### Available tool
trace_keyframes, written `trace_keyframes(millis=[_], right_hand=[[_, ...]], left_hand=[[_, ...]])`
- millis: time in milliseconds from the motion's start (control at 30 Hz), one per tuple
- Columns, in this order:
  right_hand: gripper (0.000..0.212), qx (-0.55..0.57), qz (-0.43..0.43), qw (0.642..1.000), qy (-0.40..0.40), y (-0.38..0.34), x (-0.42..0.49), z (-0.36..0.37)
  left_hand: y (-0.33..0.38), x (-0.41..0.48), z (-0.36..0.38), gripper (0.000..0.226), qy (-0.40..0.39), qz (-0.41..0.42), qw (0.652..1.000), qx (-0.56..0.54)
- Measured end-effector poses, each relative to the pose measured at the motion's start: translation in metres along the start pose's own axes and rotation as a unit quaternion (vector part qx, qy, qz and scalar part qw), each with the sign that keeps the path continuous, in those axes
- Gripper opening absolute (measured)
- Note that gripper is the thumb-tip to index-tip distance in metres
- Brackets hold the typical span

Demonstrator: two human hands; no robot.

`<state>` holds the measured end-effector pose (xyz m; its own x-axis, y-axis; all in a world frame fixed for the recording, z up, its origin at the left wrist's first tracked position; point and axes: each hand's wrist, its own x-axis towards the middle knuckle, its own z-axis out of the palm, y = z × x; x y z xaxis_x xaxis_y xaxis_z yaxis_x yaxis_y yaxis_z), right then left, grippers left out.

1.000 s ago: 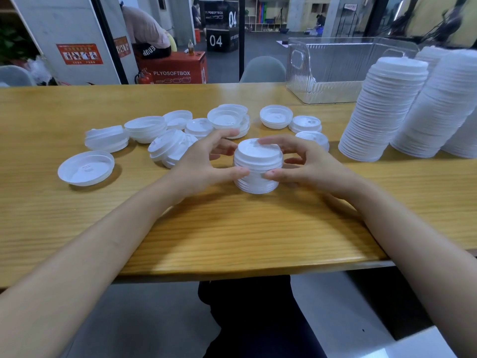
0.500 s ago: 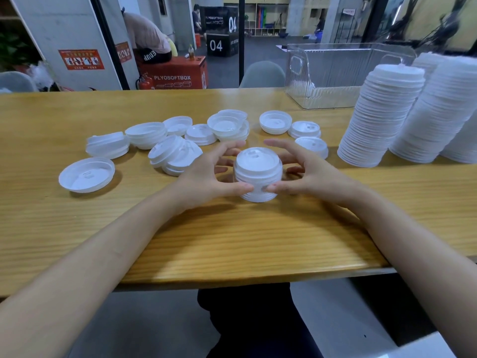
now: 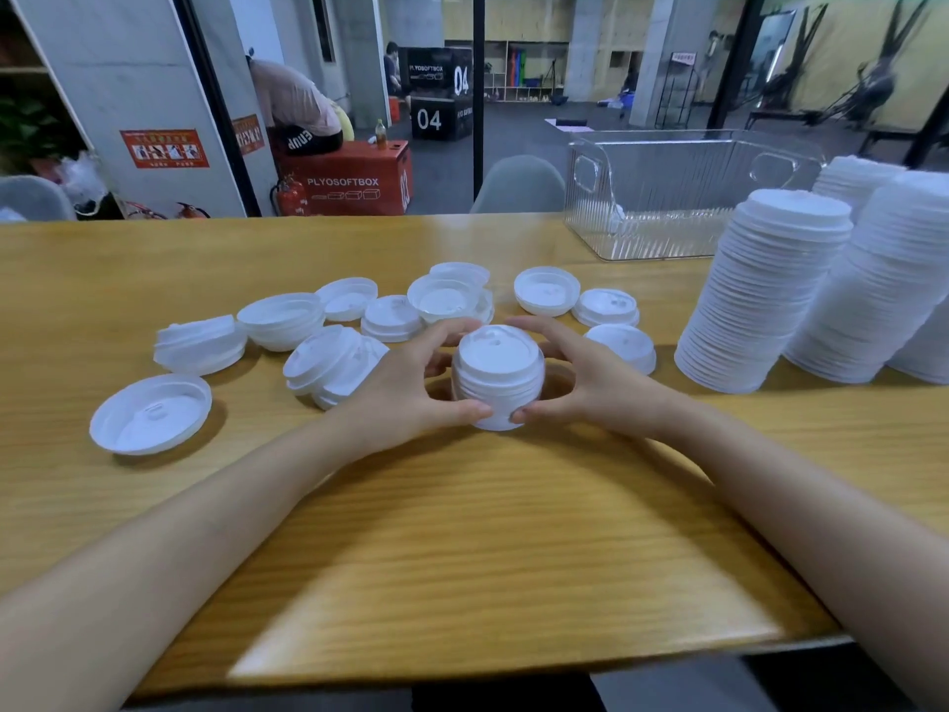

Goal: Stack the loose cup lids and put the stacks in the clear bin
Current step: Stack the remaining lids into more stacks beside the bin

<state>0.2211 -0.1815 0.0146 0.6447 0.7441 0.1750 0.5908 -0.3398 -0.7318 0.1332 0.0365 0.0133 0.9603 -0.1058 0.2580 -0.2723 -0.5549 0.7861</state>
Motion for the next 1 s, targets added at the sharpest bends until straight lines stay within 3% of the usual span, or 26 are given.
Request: trace_keyframes(millis=[133, 300, 433, 567, 633, 700, 833, 933, 1000], right_hand=[[0.092, -0.061, -0.047, 0.996, 0.04, 0.008, -0.009, 0.001], [0.051, -0.128, -0.168, 0.971, 0.108, -0.004, -0.016, 0.0], [0.045, -0.173, -0.179, 0.96, 0.127, -0.001, -0.015, 0.002], [0.04, -0.181, -0.174, 0.957, 0.149, 0.0, -0.015, -0.003], [0.037, -0.195, -0.134, 0.949, 0.206, 0.001, -0.014, -0.011], [0.036, -0.206, -0.031, 0.948, 0.242, 0.006, -0.016, -0.018], [0.048, -0.287, 0.179, 0.923, 0.182, 0.016, -0.021, -0.018], [0.049, -0.324, 0.224, 0.908, 0.144, 0.015, -0.022, -0.015], [0.048, -0.298, 0.2, 0.922, 0.148, 0.013, -0.021, -0.016]], left_hand=[[-0.004, -0.006, 0.005, 0.079, 0.032, 0.044, 0.998, 0.038], [-0.001, -0.011, 0.001, 0.047, 0.09, 0.121, 0.987, 0.06], [-0.005, -0.011, 0.003, 0.033, 0.074, 0.119, 0.988, 0.066], [-0.006, -0.011, 0.003, 0.034, 0.071, 0.115, 0.989, 0.055], [-0.006, -0.01, 0.002, 0.039, 0.072, 0.116, 0.989, 0.05], [-0.007, -0.01, 0.001, 0.042, 0.073, 0.111, 0.99, 0.042], [-0.009, -0.009, 0.001, 0.042, 0.083, 0.103, 0.991, 0.033], [-0.011, -0.009, 0.001, 0.042, 0.088, 0.093, 0.991, 0.029], [-0.012, -0.009, 0.001, 0.042, 0.09, 0.09, 0.991, 0.03]])
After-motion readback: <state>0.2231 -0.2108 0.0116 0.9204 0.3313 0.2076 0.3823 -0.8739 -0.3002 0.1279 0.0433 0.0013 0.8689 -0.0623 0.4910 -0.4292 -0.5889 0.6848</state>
